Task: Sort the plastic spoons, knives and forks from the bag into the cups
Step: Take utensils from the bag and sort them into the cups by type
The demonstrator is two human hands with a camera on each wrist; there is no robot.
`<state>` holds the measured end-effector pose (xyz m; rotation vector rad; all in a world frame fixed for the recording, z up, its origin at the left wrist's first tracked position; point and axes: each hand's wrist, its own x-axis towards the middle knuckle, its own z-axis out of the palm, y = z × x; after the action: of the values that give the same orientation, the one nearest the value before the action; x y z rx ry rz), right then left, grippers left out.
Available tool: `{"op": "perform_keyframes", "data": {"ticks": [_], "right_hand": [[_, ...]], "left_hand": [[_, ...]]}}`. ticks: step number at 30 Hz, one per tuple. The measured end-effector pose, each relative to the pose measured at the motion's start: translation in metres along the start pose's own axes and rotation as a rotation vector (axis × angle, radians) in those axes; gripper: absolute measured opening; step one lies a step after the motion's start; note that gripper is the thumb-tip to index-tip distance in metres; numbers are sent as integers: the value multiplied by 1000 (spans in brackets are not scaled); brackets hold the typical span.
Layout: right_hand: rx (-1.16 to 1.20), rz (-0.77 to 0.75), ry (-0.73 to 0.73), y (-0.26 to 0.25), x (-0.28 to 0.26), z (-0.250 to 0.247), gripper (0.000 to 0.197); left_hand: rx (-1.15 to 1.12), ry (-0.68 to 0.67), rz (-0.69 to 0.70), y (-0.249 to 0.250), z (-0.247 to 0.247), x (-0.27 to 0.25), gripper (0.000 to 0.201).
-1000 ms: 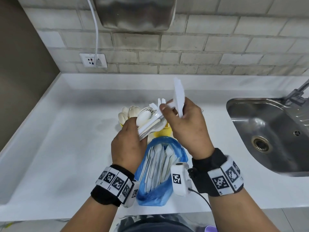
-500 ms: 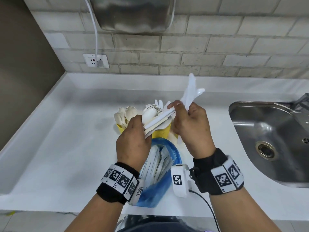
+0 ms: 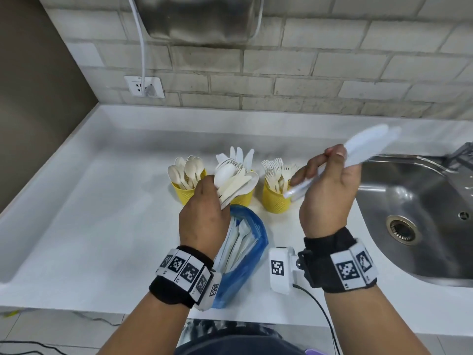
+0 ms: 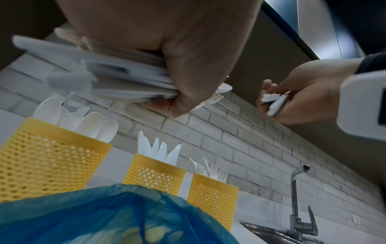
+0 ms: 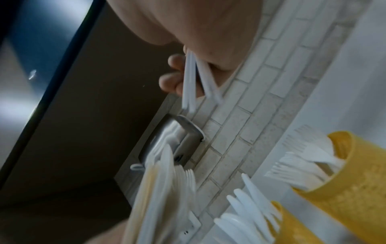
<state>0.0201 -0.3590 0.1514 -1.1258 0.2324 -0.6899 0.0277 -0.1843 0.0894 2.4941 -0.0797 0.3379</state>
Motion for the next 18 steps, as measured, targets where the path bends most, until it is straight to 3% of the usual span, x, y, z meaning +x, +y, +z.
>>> {"op": "perform_keyframes", "data": {"ticks": [3, 7, 9, 12, 18], "right_hand": [[-193, -51, -176, 6, -15, -1, 23], [-573, -171, -348, 9, -29, -2, 8], [-603, -148, -378, 10, -29, -3, 3], [-591, -58, -404, 13, -30, -6, 13], [-649, -36, -497, 12, -24, -8, 16]], "left_hand": [[-7, -10, -5, 2, 2, -2, 36], [-23, -15, 8, 5, 7, -4, 38], [-12, -12, 32, 5, 9, -4, 41], [-2, -12, 39, 7, 10, -5, 42], [-7, -34, 26, 10, 10, -5, 44]]}}
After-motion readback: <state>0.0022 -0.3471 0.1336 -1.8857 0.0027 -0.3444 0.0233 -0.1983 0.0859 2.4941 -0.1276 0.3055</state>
